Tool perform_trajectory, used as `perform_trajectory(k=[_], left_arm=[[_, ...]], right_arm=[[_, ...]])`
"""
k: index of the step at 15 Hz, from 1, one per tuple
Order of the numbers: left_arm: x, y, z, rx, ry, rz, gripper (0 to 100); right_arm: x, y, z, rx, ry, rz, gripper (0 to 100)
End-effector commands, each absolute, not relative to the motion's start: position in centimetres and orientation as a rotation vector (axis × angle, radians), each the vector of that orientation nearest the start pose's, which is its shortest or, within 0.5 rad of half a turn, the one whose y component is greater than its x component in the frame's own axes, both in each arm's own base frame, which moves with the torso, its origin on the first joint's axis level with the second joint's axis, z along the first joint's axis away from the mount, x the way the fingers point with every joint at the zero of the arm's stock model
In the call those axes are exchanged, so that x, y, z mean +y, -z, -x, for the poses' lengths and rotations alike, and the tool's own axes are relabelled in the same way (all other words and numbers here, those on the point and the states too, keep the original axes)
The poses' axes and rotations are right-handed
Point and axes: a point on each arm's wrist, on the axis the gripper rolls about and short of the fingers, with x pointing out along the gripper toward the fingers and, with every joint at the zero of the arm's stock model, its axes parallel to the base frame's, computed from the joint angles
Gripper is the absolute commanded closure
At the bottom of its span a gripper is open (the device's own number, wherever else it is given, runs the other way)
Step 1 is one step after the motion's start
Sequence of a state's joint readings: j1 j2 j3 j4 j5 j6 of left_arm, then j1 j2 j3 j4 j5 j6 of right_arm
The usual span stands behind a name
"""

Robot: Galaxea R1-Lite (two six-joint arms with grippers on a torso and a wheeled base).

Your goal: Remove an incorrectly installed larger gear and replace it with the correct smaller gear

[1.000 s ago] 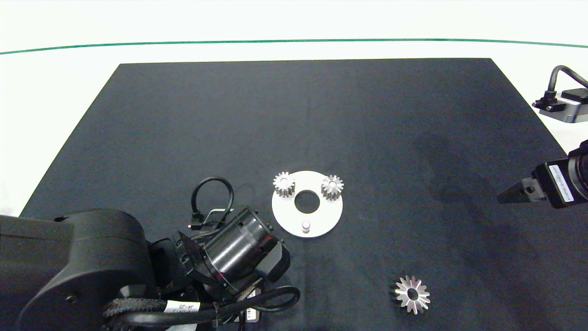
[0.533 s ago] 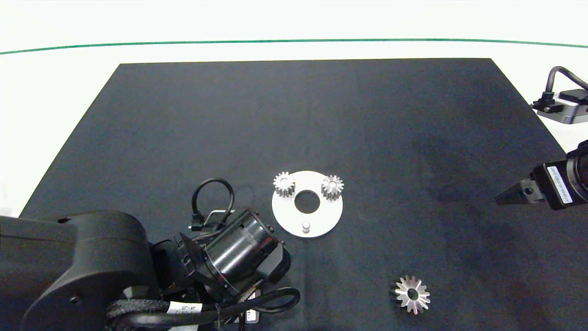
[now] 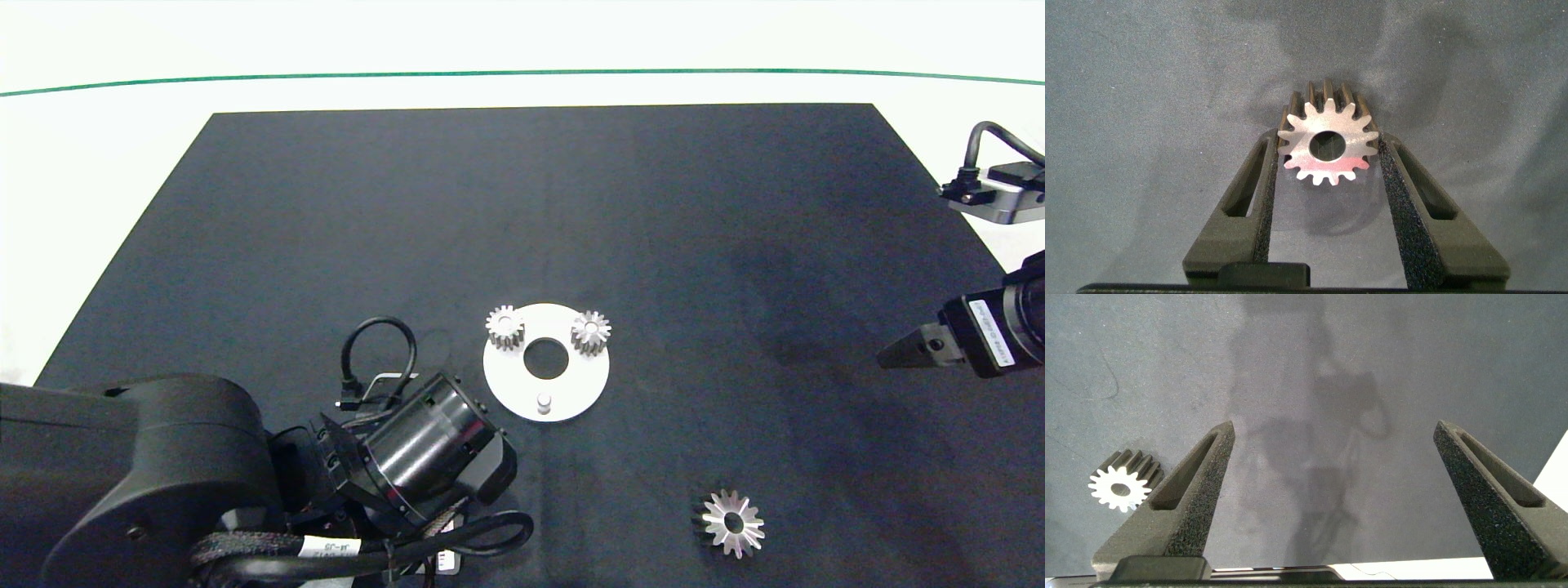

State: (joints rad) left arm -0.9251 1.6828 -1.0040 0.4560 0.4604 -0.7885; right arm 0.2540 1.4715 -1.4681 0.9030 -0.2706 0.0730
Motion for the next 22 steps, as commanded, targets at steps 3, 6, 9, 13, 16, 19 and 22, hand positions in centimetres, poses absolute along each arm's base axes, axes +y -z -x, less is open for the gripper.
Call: perform_trajectory(k=[3, 6, 9, 13, 16, 19, 22], left_arm=[[-20.84, -15.21, -17.02, 0.928, 0.034, 0.04, 54], [-20.86, -14.94, -17.04, 0.934, 0.025, 0.038, 55], [-20.84, -15.06, -17.03, 0.931, 0.028, 0.04, 61], [-20.76, -15.15, -16.97, 0.929, 0.029, 0.043, 68], [-20.76, -15.15, -16.97, 0.929, 0.029, 0.043, 74], [-20.73, -15.08, -16.94, 0.931, 0.028, 0.04, 80], [-20.64, -14.99, -16.88, 0.933, 0.026, 0.034, 86]], right_arm=[[4.64, -29.2, -20.22, 0.882, 0.049, 0.171, 0], [4.64, -29.2, -20.22, 0.882, 0.05, 0.17, 0], [4.67, -29.2, -20.21, 0.882, 0.047, 0.172, 0], [4.77, -29.27, -20.1, 0.878, 0.042, 0.173, 0], [4.72, -29.34, -20.03, 0.874, 0.044, 0.171, 0], [4.75, -29.34, -20.02, 0.874, 0.042, 0.171, 0], [4.72, -29.34, -20.03, 0.874, 0.044, 0.171, 0]])
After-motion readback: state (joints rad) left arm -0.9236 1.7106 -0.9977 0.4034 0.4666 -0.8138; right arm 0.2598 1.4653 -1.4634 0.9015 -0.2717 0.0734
